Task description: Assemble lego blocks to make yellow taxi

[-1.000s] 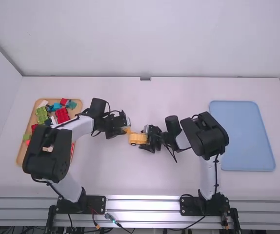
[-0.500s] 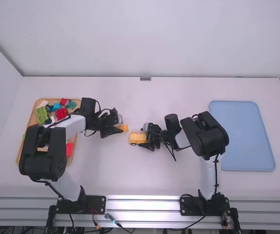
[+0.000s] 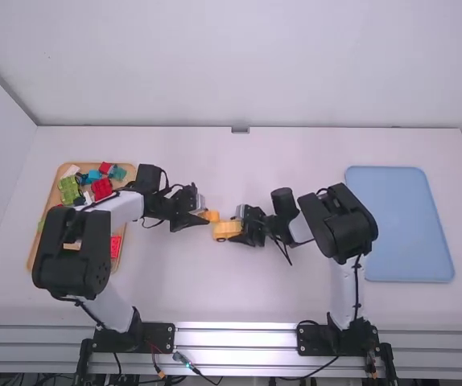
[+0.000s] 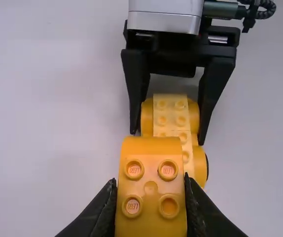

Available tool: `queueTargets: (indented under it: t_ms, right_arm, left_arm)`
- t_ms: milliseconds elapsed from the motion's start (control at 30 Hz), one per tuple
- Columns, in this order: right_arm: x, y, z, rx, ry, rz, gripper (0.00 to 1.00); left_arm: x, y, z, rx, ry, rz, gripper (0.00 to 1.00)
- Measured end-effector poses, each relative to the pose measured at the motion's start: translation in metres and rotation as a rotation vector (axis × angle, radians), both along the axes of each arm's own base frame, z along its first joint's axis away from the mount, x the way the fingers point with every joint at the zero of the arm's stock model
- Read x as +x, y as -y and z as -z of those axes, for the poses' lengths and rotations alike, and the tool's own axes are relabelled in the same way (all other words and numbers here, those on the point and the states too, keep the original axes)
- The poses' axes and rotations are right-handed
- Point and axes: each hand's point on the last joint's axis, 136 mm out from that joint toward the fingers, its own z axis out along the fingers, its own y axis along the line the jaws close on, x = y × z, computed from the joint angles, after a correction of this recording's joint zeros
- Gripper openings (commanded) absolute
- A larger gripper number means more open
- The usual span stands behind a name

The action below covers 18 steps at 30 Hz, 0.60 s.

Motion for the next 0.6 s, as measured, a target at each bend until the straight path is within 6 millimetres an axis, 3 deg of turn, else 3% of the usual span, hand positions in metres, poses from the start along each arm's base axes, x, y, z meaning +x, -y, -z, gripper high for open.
queueTargets:
  t_ms: [133,467,600]
  right_arm:
    - [-0.002,0.000,0.000,0.002,0.003,-0.014,0.32]
    - [-0.002,0.000,0.000,0.001,0.004,-0.011,0.33]
    - [0.000,0.000,0.000,-0.002,0.003,-0.005,0.32]
  left_arm:
    - [0.002,0.004,0.004,-0.016,0.034,-0.006,0.02]
    - [-0.003,0.045,0.011,0.000,0.035,0.001,0.02]
    - [-0.005,0.052,0.014,0.022,0.005,-0.014,0.02]
